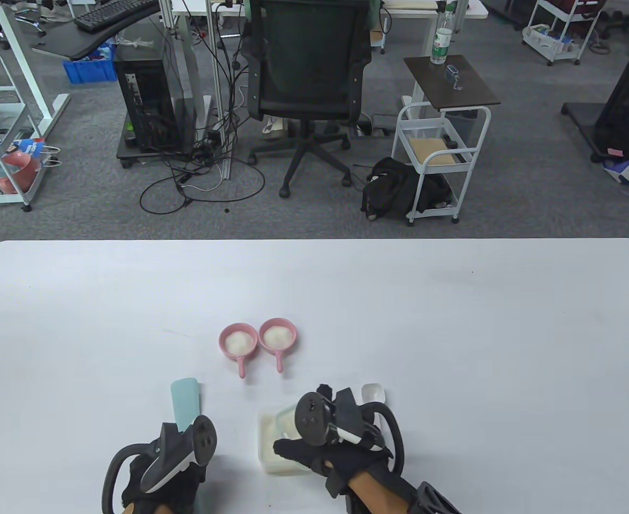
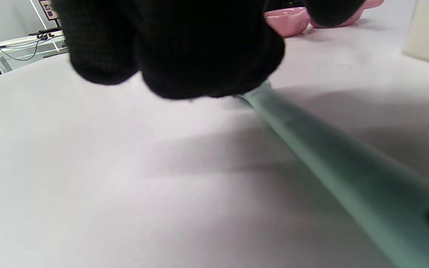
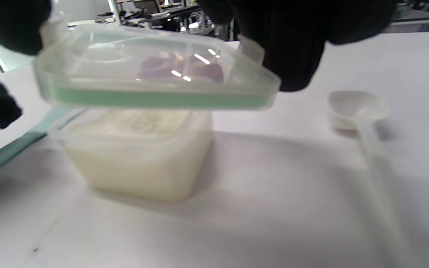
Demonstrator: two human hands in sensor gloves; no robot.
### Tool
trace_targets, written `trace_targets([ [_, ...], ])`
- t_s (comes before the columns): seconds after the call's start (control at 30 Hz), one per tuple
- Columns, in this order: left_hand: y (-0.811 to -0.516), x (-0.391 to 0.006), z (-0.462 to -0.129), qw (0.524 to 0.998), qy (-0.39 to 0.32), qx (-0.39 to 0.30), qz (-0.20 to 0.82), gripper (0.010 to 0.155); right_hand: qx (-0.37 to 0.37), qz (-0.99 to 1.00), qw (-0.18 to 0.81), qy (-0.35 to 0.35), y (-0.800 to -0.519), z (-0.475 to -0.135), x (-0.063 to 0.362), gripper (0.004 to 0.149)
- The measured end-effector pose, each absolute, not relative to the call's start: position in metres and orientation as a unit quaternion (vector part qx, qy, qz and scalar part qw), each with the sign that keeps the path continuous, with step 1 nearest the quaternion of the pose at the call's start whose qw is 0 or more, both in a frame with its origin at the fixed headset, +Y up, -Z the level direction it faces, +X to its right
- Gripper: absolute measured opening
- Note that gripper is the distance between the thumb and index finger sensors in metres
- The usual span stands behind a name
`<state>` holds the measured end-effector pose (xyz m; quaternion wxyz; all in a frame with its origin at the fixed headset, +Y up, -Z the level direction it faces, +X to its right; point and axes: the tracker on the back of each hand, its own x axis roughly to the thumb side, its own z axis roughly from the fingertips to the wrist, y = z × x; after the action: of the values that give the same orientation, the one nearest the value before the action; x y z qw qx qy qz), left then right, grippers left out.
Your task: Scoop white sugar with coffee spoon and level it off using dessert spatula
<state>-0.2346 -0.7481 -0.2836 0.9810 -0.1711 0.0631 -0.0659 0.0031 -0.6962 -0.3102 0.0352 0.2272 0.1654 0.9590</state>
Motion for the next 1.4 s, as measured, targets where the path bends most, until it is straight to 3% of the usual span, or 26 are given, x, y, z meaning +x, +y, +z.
trace_targets([
  [0.13, -0.747, -0.235, -0.283, 0.982, 0.058, -0.170, -0.059, 0.072, 0.314, 0.940, 0.014, 0.133, -0.703, -0.315, -0.010, 0.122],
  [0.37, -0.749, -0.234, -0.284, 0.982, 0.048, -0.177, -0.049, 0.071, 0.385, 0.906, -0.002, 0.176, -0.714, -0.331, -0.017, 0.121],
  [0.67, -0.749, -0.233, -0.284, 0.981, 0.043, -0.187, -0.039, 0.071, 0.404, 0.886, -0.009, 0.229, -0.718, -0.336, -0.019, 0.112],
  [1.2, -0.740, -0.227, -0.280, 0.990, 0.037, -0.125, -0.052, 0.071, 0.396, 0.891, 0.013, 0.222, -0.720, -0.339, -0.010, 0.110],
  [1.4, -0.731, -0.211, -0.266, 0.998, -0.002, -0.007, -0.057, 0.067, 0.391, 0.893, 0.022, 0.222, -0.720, -0.340, -0.008, 0.109],
])
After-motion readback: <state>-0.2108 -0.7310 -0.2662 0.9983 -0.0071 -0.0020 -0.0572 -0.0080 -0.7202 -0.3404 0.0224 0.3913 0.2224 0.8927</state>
